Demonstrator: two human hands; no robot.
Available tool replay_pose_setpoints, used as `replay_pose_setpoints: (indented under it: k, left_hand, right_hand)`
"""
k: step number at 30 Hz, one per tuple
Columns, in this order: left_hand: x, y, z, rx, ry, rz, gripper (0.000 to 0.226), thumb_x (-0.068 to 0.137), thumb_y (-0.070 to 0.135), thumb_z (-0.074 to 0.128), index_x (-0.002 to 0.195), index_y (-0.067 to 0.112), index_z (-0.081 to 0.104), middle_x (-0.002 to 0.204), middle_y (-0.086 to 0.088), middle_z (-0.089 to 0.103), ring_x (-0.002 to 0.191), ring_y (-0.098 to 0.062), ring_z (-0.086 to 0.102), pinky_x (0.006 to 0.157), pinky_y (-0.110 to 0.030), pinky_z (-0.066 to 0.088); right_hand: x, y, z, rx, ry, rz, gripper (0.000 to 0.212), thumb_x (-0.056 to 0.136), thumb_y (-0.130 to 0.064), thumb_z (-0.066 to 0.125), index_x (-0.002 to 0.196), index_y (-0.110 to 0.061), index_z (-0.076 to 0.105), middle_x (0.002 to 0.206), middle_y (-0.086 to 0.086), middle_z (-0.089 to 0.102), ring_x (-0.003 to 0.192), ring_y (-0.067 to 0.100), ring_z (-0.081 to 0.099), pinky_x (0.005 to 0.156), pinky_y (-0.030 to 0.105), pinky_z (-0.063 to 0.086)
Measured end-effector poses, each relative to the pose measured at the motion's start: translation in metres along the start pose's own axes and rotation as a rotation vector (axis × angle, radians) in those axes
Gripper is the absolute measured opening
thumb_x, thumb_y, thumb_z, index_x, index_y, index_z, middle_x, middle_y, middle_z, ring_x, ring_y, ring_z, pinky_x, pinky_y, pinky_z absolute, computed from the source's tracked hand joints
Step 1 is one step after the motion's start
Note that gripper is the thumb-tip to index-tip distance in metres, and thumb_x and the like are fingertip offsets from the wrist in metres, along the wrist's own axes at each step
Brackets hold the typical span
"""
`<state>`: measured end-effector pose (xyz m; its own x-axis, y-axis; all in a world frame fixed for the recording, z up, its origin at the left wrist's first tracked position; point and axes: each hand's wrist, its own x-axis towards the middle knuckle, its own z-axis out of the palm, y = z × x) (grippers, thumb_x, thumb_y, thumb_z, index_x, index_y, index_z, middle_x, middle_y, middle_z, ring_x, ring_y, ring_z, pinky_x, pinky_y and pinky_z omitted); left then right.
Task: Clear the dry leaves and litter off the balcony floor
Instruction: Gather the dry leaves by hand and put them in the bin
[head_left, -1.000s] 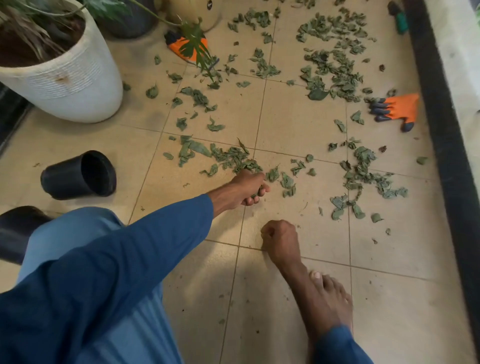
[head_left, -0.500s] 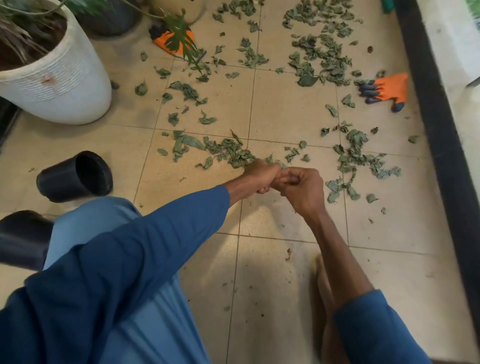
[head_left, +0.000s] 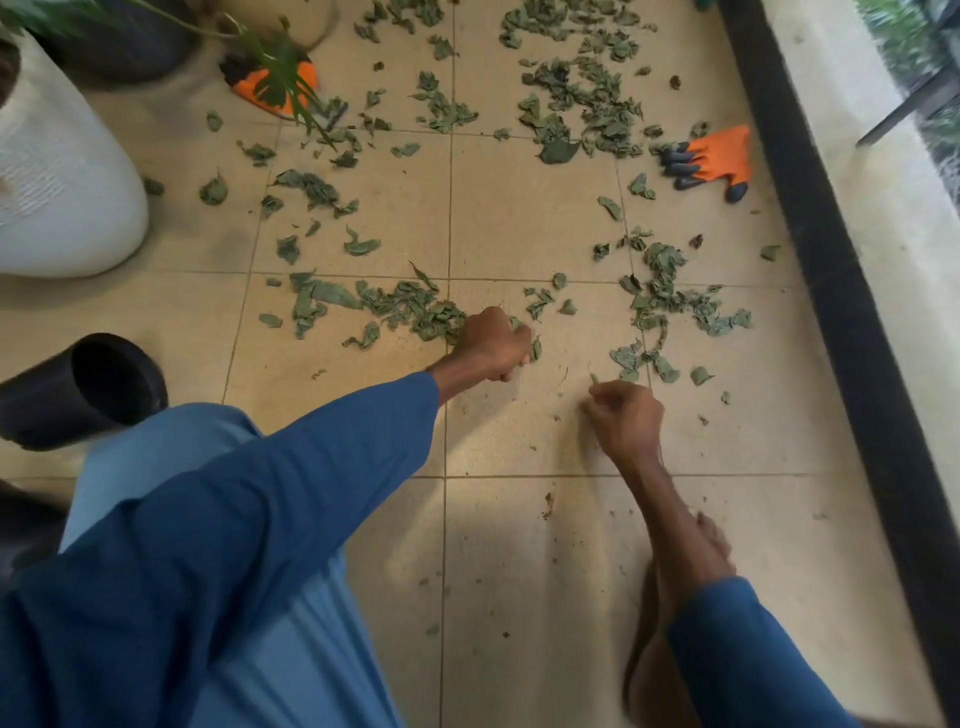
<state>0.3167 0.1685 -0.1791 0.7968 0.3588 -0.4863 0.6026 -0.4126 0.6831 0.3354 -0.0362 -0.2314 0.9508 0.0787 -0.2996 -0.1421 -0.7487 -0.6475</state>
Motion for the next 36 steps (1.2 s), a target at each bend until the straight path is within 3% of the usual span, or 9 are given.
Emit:
replay_pose_setpoints:
  k: [2, 6, 13, 17, 21, 25, 29, 34, 36]
  left_hand:
    - [0.002, -0.005, -0.002, -0.027, -0.035, 0.022, 0.049, 0.106, 0.029, 0.052, 0.063, 0.01, 0.067, 0.056, -0.006, 0.066, 0.033, -0.009, 0.052, 0.038, -0.014, 0.04]
    - [0.004, -0.015, -0.01, 0.003, -0.05, 0.036, 0.053, 0.105, 0.032, 0.053, 0.058, 0.012, 0.065, 0.066, -0.014, 0.072, 0.042, -0.017, 0.056, 0.038, -0.012, 0.036]
    - [0.002, -0.02, -0.018, -0.055, -0.073, -0.051, 0.048, 0.106, 0.035, 0.054, 0.068, 0.009, 0.068, 0.065, -0.007, 0.069, 0.045, -0.015, 0.057, 0.042, -0.018, 0.041]
    - [0.0, -0.02, -0.013, -0.222, -0.107, -0.146, 0.041, 0.106, 0.033, 0.053, 0.075, 0.011, 0.067, 0.06, 0.0, 0.06, 0.044, -0.01, 0.052, 0.04, -0.019, 0.038]
    - [0.003, -0.016, -0.006, -0.396, -0.131, -0.279, 0.034, 0.108, 0.034, 0.048, 0.088, 0.012, 0.065, 0.07, 0.0, 0.058, 0.048, -0.01, 0.049, 0.041, -0.02, 0.035]
    - [0.004, -0.001, 0.004, -0.478, -0.149, -0.295, 0.049, 0.108, 0.047, 0.038, 0.095, 0.008, 0.063, 0.062, -0.003, 0.056, 0.047, -0.012, 0.046, 0.043, -0.024, 0.035]
    - [0.003, 0.006, 0.016, -0.411, -0.051, -0.201, 0.039, 0.109, 0.035, 0.041, 0.088, 0.009, 0.061, 0.06, -0.003, 0.055, 0.042, -0.011, 0.048, 0.044, -0.023, 0.038]
    - [0.009, 0.001, 0.022, -0.437, -0.034, -0.195, 0.037, 0.112, 0.025, 0.035, 0.093, 0.004, 0.059, 0.064, -0.006, 0.055, 0.04, -0.01, 0.048, 0.038, -0.021, 0.036]
    - [0.008, 0.004, 0.022, -0.475, -0.072, -0.19, 0.034, 0.112, 0.022, 0.035, 0.089, 0.009, 0.057, 0.066, -0.003, 0.053, 0.043, -0.01, 0.049, 0.037, -0.02, 0.035]
  right_hand:
    - [0.006, -0.012, 0.012, -0.07, -0.004, -0.079, 0.036, 0.086, -0.02, 0.08, 0.116, -0.001, 0.072, 0.109, 0.012, 0.074, 0.095, 0.023, 0.07, 0.086, 0.027, 0.053]
    - [0.028, -0.02, 0.035, -0.215, 0.052, -0.17, 0.013, 0.09, -0.017, 0.075, 0.091, -0.004, 0.075, 0.088, 0.009, 0.075, 0.074, 0.022, 0.069, 0.066, 0.028, 0.054]
    - [0.051, -0.023, 0.051, -0.456, -0.016, -0.096, 0.012, 0.088, -0.014, 0.064, 0.086, -0.003, 0.066, 0.083, 0.015, 0.069, 0.067, 0.029, 0.066, 0.062, 0.042, 0.061]
    - [0.038, -0.032, 0.029, -0.142, -0.185, -0.064, 0.023, 0.09, -0.016, 0.068, 0.074, 0.0, 0.071, 0.065, 0.008, 0.067, 0.053, 0.017, 0.058, 0.057, 0.041, 0.059]
    - [0.006, -0.072, 0.009, 0.322, -0.332, -0.137, 0.01, 0.093, -0.016, 0.071, 0.088, -0.009, 0.076, 0.076, 0.007, 0.074, 0.059, 0.01, 0.063, 0.054, 0.025, 0.055]
    - [-0.007, -0.095, 0.018, 0.377, -0.245, -0.198, 0.014, 0.092, -0.008, 0.069, 0.08, -0.009, 0.077, 0.066, 0.001, 0.073, 0.051, 0.002, 0.061, 0.051, 0.016, 0.047]
    - [-0.007, -0.091, 0.022, 0.408, -0.149, -0.199, 0.022, 0.089, -0.006, 0.066, 0.072, -0.013, 0.078, 0.061, 0.001, 0.072, 0.055, 0.012, 0.069, 0.054, 0.023, 0.055]
    - [0.002, -0.069, -0.005, 0.628, -0.469, -0.115, 0.016, 0.098, -0.012, 0.063, 0.105, -0.007, 0.077, 0.088, 0.015, 0.076, 0.075, 0.017, 0.069, 0.063, 0.028, 0.056]
    - [0.014, -0.048, -0.019, 0.629, -0.446, -0.064, 0.016, 0.098, -0.011, 0.064, 0.107, -0.007, 0.076, 0.093, 0.014, 0.076, 0.077, 0.018, 0.07, 0.065, 0.03, 0.058]
